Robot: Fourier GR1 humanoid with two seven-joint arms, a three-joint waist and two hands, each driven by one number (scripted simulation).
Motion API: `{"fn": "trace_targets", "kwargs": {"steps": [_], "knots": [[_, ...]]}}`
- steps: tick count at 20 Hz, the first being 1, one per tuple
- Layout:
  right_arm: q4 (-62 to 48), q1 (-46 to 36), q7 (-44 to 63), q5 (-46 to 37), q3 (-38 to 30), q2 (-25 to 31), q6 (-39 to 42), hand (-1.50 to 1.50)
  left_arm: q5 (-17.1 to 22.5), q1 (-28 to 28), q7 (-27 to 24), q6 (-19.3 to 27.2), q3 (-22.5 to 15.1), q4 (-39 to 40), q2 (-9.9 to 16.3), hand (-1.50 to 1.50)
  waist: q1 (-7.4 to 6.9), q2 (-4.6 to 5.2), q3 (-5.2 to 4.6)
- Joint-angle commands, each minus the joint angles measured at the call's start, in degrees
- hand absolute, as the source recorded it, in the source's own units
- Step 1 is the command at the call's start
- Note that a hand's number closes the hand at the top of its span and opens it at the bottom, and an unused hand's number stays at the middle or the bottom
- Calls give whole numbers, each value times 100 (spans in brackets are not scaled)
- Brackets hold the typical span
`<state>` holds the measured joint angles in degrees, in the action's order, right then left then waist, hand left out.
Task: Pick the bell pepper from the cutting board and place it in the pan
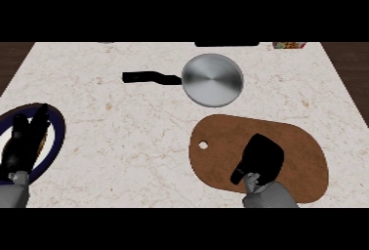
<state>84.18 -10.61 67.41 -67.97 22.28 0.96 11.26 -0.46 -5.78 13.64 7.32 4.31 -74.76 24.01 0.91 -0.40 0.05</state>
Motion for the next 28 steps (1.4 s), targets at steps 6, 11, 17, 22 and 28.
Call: {"fn": "trace_targets", "kwargs": {"steps": [6,11,17,22,28], "knots": [[1206,481,1777,-1190,489,-91,-1275,150,24,139,-2,-67,34,-117,42,0,2,-53,-21],[1781,97,1780,-2627,1096,-92,-1185,150,7,-44,194,-81,22,-64,54,0,-12,-36,-18],[1542,-846,1780,-2487,754,-92,-840,150,-40,-306,133,-112,-8,6,14,0,-176,48,-10],[996,-1507,1780,-2343,186,-92,-1416,150,-58,-276,99,-170,-63,-32,-21,0,-303,79,-4],[-26,-2097,1414,-1941,-759,-93,-2384,150,-104,-457,143,-204,-82,9,-6,0,-370,115,7]]}}
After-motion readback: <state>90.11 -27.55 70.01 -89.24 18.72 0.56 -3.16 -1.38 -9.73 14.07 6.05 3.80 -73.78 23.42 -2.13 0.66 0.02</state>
